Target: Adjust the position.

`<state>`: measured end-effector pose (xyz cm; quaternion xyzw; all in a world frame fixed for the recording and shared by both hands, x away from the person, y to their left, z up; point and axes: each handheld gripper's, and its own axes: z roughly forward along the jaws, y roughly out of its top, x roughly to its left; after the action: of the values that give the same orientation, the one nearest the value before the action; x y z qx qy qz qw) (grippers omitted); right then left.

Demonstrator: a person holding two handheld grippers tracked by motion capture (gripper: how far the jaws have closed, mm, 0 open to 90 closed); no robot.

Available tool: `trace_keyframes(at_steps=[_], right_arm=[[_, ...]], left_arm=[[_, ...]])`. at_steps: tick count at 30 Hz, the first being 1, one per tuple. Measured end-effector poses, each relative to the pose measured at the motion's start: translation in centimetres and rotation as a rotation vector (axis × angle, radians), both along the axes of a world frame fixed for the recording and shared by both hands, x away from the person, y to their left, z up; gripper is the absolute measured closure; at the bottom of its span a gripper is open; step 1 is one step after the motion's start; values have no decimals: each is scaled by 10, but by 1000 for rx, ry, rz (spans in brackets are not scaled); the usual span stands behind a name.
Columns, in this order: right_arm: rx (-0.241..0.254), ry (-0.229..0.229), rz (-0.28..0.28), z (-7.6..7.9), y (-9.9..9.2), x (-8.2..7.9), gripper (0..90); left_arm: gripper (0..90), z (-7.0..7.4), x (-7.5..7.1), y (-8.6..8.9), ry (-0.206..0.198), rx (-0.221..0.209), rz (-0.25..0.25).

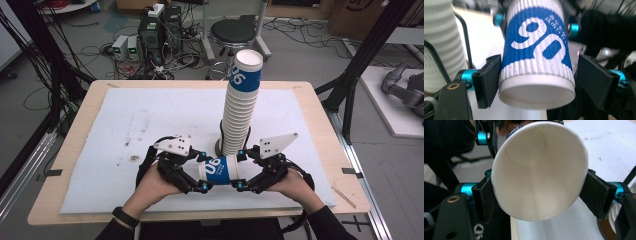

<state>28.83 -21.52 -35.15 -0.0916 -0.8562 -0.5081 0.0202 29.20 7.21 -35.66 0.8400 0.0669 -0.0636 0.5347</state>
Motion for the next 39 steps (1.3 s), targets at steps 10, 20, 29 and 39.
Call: trace_keyframes(at_steps=[10, 20, 29, 39], right_arm=[[-27, -21, 4, 0, 3, -2, 182], [115, 26, -62, 6, -9, 3, 183], [227, 94, -76, 2, -3, 2, 183], [264, 83, -54, 4, -3, 2, 233]], left_arm=[[289, -7, 1, -7, -40, 44, -9], [294, -4, 4, 9, -38, -148, 60], [292, -7, 3, 9, -30, -266, 61], [287, -14, 0, -4, -5, -190, 43]])
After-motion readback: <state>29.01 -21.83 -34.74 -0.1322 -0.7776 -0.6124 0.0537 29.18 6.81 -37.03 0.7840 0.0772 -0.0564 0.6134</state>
